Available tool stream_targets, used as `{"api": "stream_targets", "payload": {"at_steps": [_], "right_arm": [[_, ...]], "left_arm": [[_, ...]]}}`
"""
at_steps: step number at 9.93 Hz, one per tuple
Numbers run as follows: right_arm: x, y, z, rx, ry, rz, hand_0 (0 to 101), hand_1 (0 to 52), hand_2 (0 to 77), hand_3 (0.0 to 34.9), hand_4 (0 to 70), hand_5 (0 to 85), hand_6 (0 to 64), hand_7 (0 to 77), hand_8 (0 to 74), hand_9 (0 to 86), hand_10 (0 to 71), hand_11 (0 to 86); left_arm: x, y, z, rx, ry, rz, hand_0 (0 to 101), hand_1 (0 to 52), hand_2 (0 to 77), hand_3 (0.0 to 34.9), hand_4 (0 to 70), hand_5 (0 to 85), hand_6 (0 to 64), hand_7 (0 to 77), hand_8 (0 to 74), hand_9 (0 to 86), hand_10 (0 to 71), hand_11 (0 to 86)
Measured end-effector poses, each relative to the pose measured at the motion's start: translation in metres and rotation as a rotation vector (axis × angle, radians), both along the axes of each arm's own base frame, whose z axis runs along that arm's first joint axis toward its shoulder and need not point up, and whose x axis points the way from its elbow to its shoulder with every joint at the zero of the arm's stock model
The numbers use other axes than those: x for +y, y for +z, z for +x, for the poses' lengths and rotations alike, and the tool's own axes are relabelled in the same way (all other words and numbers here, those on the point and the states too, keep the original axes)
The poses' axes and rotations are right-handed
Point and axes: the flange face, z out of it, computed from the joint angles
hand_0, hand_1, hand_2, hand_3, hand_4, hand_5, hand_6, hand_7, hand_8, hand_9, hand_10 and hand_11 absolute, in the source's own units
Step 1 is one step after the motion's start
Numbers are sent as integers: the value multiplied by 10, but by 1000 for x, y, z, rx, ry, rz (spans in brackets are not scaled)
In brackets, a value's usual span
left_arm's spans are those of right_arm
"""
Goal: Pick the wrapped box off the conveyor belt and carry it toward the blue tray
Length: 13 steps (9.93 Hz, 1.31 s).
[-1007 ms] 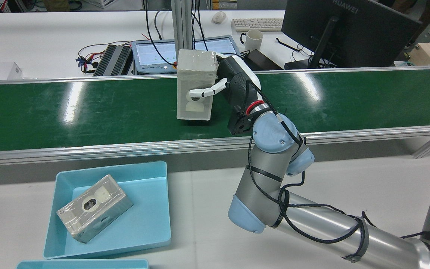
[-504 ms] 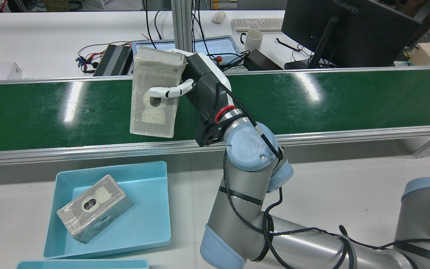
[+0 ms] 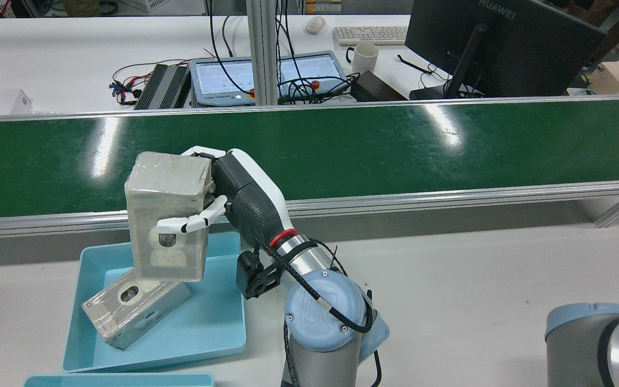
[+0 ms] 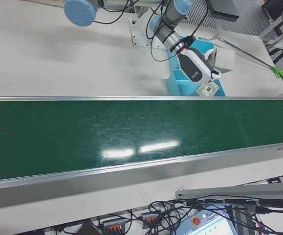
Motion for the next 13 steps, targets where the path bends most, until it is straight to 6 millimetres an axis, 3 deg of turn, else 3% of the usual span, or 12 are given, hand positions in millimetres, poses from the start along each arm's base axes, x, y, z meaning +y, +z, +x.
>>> {"api": "stream_targets", "payload": {"at_steps": [1,2,4,5,6,7,8,9,10,11,12,13], "right_arm": [[4,11,-6,18,-5,0,477,44,349,0,371,851,633,774,698,807,589,813],[6,24,-11,27,-9,0,484,60,278,0,284,834,633,774,698,807,589,813],[8,45,-18,27,-21,3,484,60,278,0,284,834,633,774,611,807,513,802],[9,49,-19,23,-27,5,490,60,278,0,98,475,633,774,376,109,338,164],[11,50,-20,15,-34,7,474,60,278,21,82,344,627,120,185,0,196,54],[14,46,-18,2,-41,11,469,355,76,27,0,104,567,0,22,11,71,104],[17,40,-14,-16,-46,18,446,235,38,69,0,104,475,0,0,5,5,125],[20,30,-6,-44,-53,29,446,235,38,69,0,104,475,0,0,5,5,125],[21,17,8,-82,-51,44,397,87,22,165,0,11,300,27,55,5,0,5],[19,2,31,-133,-37,60,492,76,16,195,120,5,131,164,98,5,0,5],[16,-5,53,-176,-11,64,492,76,16,195,120,5,131,164,98,5,0,5],[12,1,80,-218,29,45,547,207,16,181,213,49,164,256,169,11,0,5]], "left_arm": [[0,0,0,0,0,0,0,0,11,0,5,11,5,5,5,0,5,0],[0,0,0,0,0,0,0,0,11,0,0,11,5,5,5,0,5,0],[0,0,0,0,0,0,0,0,5,0,5,11,0,5,5,5,0,5],[0,0,0,0,0,0,0,0,5,0,5,11,5,5,5,5,5,0],[0,0,0,0,0,0,0,0,5,0,5,11,5,5,5,5,5,0],[0,0,0,0,0,0,0,0,5,0,5,11,5,5,5,5,5,5],[0,0,0,0,0,0,0,0,11,0,5,11,5,5,5,5,5,5],[0,0,0,0,0,0,0,0,5,0,5,11,5,5,5,5,5,5],[0,0,0,0,0,0,0,0,5,0,5,11,5,5,5,5,5,5],[0,0,0,0,0,0,0,0,5,0,5,11,5,5,5,5,5,5],[0,0,0,0,0,0,0,0,5,0,5,11,5,5,5,5,5,5],[0,0,0,0,0,0,0,0,5,0,5,11,5,5,5,5,5,5]]}}
